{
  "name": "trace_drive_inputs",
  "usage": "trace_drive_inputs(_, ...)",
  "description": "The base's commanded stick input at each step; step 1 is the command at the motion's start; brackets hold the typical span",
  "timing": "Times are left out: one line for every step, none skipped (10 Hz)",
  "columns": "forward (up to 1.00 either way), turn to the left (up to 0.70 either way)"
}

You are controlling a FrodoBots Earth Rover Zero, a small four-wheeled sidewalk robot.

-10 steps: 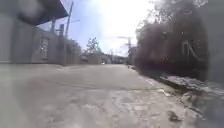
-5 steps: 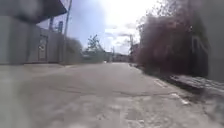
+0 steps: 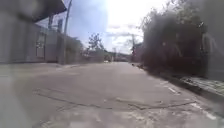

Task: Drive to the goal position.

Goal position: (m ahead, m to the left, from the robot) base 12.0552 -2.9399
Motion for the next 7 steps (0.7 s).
trace_drive_inputs(1.00,0.00)
trace_drive_inputs(1.00,0.00)
trace_drive_inputs(1.00,0.00)
trace_drive_inputs(1.00,-0.02)
trace_drive_inputs(1.00,-0.29)
trace_drive_inputs(1.00,-0.38)
trace_drive_inputs(1.00,-0.39)
